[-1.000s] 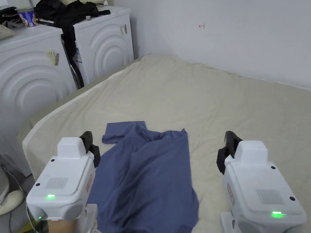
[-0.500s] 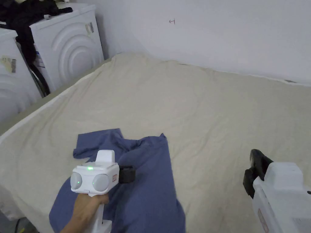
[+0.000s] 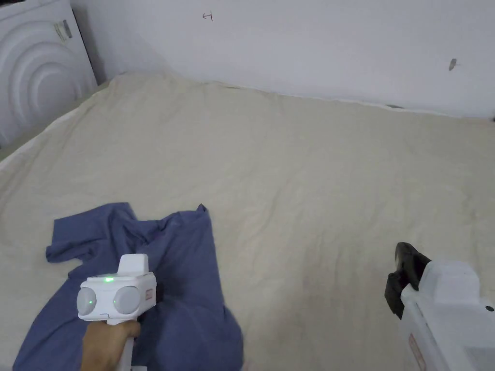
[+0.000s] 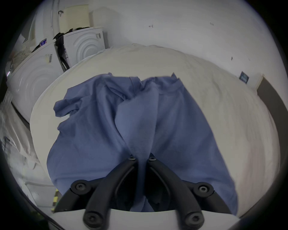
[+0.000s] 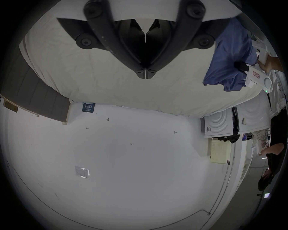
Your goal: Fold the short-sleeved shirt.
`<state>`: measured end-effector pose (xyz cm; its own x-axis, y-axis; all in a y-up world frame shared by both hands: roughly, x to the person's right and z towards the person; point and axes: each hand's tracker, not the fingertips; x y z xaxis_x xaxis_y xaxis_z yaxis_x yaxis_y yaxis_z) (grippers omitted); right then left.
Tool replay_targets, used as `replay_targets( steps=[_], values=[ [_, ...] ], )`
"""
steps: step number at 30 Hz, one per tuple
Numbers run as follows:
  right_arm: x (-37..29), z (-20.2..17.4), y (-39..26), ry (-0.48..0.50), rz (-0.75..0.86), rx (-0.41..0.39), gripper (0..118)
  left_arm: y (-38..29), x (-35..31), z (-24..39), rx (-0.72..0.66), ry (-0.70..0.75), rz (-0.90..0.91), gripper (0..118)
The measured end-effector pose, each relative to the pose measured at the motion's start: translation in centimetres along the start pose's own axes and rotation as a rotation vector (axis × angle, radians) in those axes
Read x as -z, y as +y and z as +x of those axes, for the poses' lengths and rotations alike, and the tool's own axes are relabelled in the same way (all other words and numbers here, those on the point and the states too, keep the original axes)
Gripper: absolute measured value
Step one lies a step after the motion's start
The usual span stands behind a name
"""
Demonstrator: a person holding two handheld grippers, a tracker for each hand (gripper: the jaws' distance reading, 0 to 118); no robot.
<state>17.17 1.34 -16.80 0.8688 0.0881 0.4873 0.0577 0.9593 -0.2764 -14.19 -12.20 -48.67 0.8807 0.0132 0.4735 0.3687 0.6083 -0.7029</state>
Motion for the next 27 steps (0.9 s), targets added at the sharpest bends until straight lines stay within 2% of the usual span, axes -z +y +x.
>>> replay_targets(
  steps=[4, 11, 20, 27],
  values=[
    [-1.6, 1.4, 0.7, -0.001, 0.033, 0.005, 2, 1.6, -5.4, 0.0, -0.135, -0.080, 0.139, 7],
    [-4.3, 4.4, 1.5, -0.012, 0.092, 0.026, 2, 6.0, -15.8, 4.9, -0.100, -0.234, 0.323, 7],
    [-8.1, 9.2, 2.0, -0.095, 0.162, 0.060, 2, 12.9, -25.2, 19.1, 0.099, -0.500, 0.484, 7],
    [-10.9, 13.8, 1.6, -0.203, 0.182, 0.072, 2, 13.6, -25.7, 32.9, 0.349, -0.666, 0.454, 7]
  ],
)
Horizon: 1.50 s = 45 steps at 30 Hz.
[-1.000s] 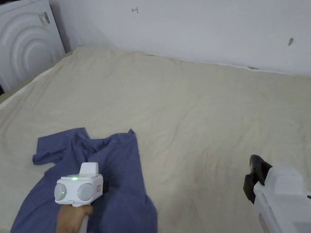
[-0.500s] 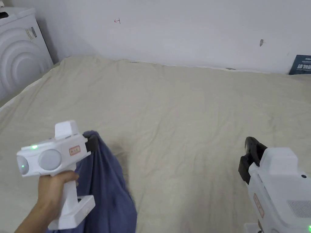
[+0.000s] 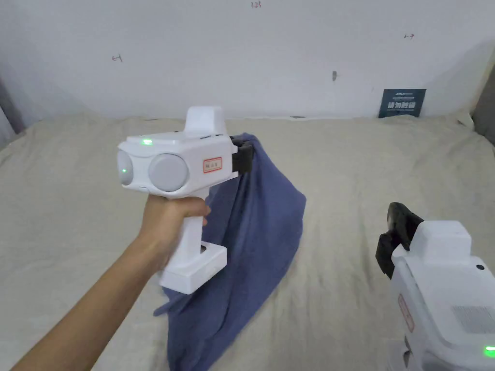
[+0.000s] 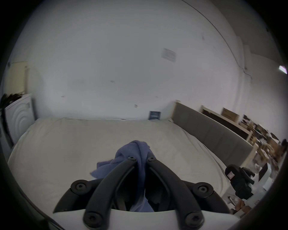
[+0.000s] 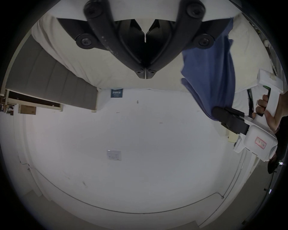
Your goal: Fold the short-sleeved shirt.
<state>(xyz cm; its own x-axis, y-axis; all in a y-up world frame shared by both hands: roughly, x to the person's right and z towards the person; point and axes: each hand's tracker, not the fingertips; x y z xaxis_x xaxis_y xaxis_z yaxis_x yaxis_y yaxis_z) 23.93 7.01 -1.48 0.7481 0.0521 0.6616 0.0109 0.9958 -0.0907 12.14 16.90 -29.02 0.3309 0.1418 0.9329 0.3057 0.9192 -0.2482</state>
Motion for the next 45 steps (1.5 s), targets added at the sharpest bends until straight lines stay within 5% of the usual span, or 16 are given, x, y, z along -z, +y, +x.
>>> replay_targets(
  steps=[9, 20, 23, 25, 30, 34, 39, 45],
  values=[
    [-1.8, 5.8, -1.0, -0.130, -0.029, -0.020, 2, -8.9, 10.2, 6.7, 0.032, -0.156, -0.253, 6],
    [-1.9, 6.3, -2.9, -0.147, -0.090, -0.005, 2, -26.3, 18.2, 6.2, 0.156, 0.015, -0.711, 7],
    [-1.8, 6.1, -3.1, -0.142, -0.101, -0.003, 2, -25.4, 17.7, 6.1, 0.072, 0.018, -0.631, 19],
    [-1.6, 6.0, -3.1, -0.139, -0.104, -0.004, 2, -24.7, 17.2, 6.1, 0.076, 0.015, -0.629, 67],
    [-1.7, 5.5, -2.3, -0.138, -0.091, 0.001, 2, -21.4, 14.1, 5.5, 0.042, 0.054, -0.464, 118],
    [-1.4, 5.0, -1.2, -0.134, -0.071, 0.011, 2, -16.4, 8.7, 4.4, -0.016, 0.044, -0.263, 115],
    [-1.4, 4.2, 0.2, -0.129, -0.030, 0.020, 2, -12.0, 1.5, 2.5, -0.036, 0.175, 0.078, 115],
    [-1.3, 3.0, 1.6, -0.120, 0.006, 0.002, 2, -10.6, -4.0, -0.2, 0.006, 0.350, 0.285, 113]
  ],
)
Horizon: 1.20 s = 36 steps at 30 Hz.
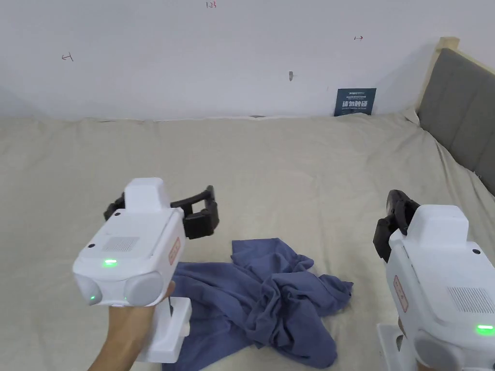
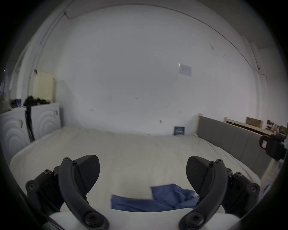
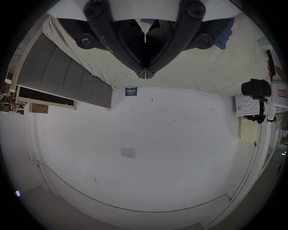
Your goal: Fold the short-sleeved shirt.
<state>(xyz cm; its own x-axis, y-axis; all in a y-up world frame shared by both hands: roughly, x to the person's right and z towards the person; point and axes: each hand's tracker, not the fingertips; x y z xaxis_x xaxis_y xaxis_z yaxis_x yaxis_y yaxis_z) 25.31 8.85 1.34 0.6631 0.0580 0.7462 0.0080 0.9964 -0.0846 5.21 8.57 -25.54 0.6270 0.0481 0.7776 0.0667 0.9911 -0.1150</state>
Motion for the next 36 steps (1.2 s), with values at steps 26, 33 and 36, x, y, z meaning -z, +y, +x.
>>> replay_targets(
  steps=[26, 33, 36],
  values=[
    [0.7, -1.2, -1.3, 0.032, -0.035, -0.015, 2, -11.8, 0.1, -3.6, -0.207, 0.011, -0.556, 0],
    [1.0, -0.7, -2.5, 0.035, -0.072, -0.017, 2, -19.0, -0.2, -2.4, -0.227, 0.041, -0.770, 47],
    [1.2, -0.5, -2.9, 0.032, -0.087, -0.022, 2, -20.5, 0.6, -2.1, -0.220, 0.066, -0.871, 85]
  ],
)
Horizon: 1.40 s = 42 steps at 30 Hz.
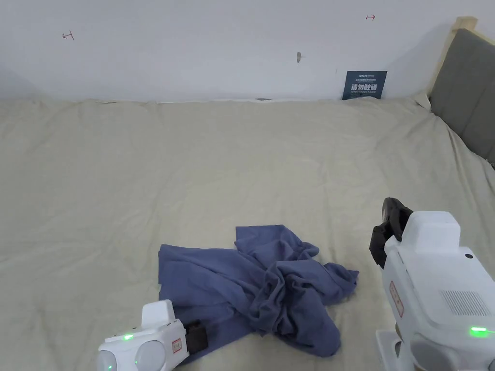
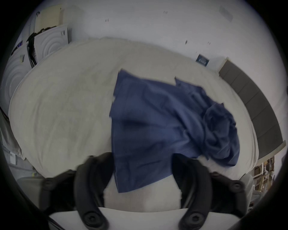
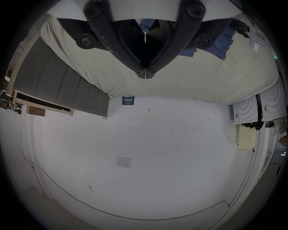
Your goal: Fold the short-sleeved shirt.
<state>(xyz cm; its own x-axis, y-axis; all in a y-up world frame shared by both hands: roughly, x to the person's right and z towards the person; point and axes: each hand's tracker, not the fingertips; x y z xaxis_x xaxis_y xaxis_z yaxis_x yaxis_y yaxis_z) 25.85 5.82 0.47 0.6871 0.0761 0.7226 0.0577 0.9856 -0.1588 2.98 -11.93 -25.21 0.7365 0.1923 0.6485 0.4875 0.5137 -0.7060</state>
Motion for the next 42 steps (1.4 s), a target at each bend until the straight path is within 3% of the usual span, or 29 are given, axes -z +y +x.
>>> replay_targets(
  steps=[7, 8, 10, 11, 14, 16, 17, 18, 20, 21, 30, 32, 34, 36, 39, 42],
  values=[
    [0.7, 0.6, -1.0, -0.004, -0.036, 0.000, 2, -0.6, 2.1, 1.4, 0.077, 0.115, 0.003, 70],
    [0.9, 0.7, -1.2, -0.003, -0.041, 0.000, 2, -0.7, 2.0, 1.6, 0.094, 0.122, 0.017, 61],
    [1.3, 0.8, -1.6, 0.000, -0.059, -0.003, 2, -0.6, 1.7, 2.0, 0.124, 0.096, 0.025, 19],
    [1.6, 0.9, -1.8, 0.000, -0.073, -0.006, 2, -0.5, 1.7, 2.1, 0.116, 0.045, 0.006, 4],
    [3.0, 1.1, -2.9, 0.003, -0.153, 0.005, 4, -0.2, 1.8, 2.2, 0.127, 0.059, 0.001, 4],
    [4.8, 1.5, -3.9, 0.008, -0.253, 0.012, 28, 0.3, 0.5, 1.8, 0.099, 0.014, 0.056, 4],
    [6.0, 1.6, -4.6, 0.025, -0.313, 0.014, 45, 0.5, 0.0, 1.7, 0.094, -0.007, 0.074, 4],
    [7.3, 1.7, -5.3, 0.036, -0.370, 0.015, 70, 0.7, -0.7, 1.5, 0.094, -0.034, 0.101, 4],
    [10.3, 1.8, -7.1, 0.059, -0.505, 0.014, 95, 1.2, -2.2, 1.2, 0.089, -0.072, 0.144, 4],
    [11.7, 1.8, -8.2, 0.062, -0.561, 0.008, 101, 1.5, -2.7, 0.9, 0.083, -0.096, 0.161, 4],
    [20.3, 1.0, -15.9, 0.095, -0.825, 0.010, 100, 2.4, -3.0, 0.7, 0.104, -0.128, 0.170, 4],
    [21.2, 0.9, -16.6, 0.107, -0.853, 0.029, 76, 2.3, -2.8, 0.6, 0.113, -0.133, 0.169, 4],
    [21.2, 0.9, -16.9, 0.172, -0.861, 0.090, 30, 2.3, -2.8, 0.6, 0.120, -0.139, 0.167, 4],
    [21.1, 1.0, -16.9, 0.184, -0.858, 0.149, 22, 2.3, -2.7, 0.5, 0.123, -0.141, 0.164, 4],
    [20.7, 1.0, -16.4, 0.190, -0.839, 0.104, 13, 2.3, -2.8, 0.2, 0.112, -0.148, 0.165, 4],
    [18.6, 0.8, -13.7, 0.188, -0.753, 0.056, 12, 2.8, -3.5, -0.2, 0.054, -0.185, 0.183, 4]
  ],
)
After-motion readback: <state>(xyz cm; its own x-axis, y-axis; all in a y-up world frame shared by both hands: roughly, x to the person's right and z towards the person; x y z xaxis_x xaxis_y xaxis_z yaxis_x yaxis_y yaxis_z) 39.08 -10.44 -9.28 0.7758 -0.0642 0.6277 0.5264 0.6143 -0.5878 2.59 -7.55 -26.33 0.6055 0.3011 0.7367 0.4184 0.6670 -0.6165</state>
